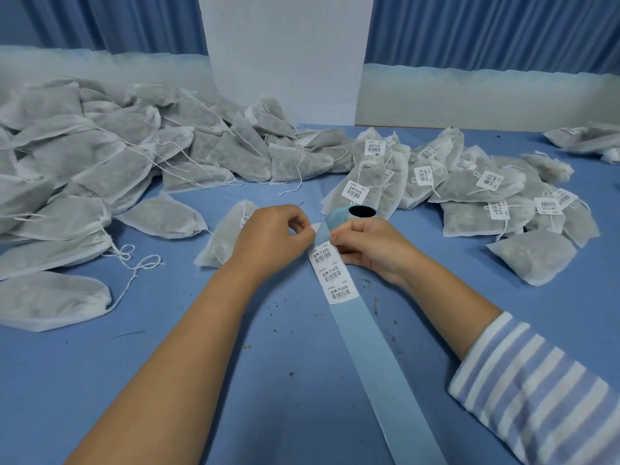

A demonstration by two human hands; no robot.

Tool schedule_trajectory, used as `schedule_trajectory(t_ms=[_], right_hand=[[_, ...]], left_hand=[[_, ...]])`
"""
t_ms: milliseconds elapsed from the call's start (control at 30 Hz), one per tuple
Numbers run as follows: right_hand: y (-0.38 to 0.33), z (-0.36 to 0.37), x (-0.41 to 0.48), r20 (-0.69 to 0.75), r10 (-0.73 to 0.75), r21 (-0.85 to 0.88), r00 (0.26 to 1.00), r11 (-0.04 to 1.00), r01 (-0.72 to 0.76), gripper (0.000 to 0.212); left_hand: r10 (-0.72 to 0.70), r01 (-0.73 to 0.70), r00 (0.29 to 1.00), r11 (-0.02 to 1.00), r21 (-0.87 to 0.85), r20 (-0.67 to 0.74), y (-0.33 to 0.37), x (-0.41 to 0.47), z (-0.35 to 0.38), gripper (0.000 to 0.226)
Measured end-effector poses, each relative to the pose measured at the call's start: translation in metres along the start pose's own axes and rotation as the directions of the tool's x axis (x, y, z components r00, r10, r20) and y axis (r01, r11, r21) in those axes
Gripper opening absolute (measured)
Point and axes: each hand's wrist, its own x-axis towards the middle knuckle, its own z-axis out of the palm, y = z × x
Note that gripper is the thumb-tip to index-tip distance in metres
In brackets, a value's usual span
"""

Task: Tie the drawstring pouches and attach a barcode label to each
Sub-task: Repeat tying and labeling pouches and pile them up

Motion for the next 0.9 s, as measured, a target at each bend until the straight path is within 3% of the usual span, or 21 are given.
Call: schedule_trajectory(t_ms=[367,567,800,900], right_hand=[[-0.001,0.0,0.001,-0.061,0.022,-0.015,0.998,1.0,-0.023,0.011],[-0.002,0.002,-0.002,-0.076,0.022,-0.048,0.997,0.998,-0.026,0.01],[-0.002,0.011,-0.006,-0.181,-0.223,-0.318,0.958,0.935,0.158,0.015],[-0.008,0.012,-0.008,-0.165,-0.154,-0.173,0.974,0.977,0.126,0.015]], left_hand=[[-0.151,0.146,0.986,0.987,-0.07,-0.07,-0.005,0.005,-0.004,0.015],[-0.208,0.189,0.958,0.976,-0.112,-0.195,-0.003,0.006,-0.014,0.018],[0.142,-0.113,0.964,0.984,0.138,-0.223,0.004,-0.002,-0.012,0.005],[0.269,-0.228,0.943,0.951,0.209,-0.195,0.006,-0.004,-0.009,0.007]])
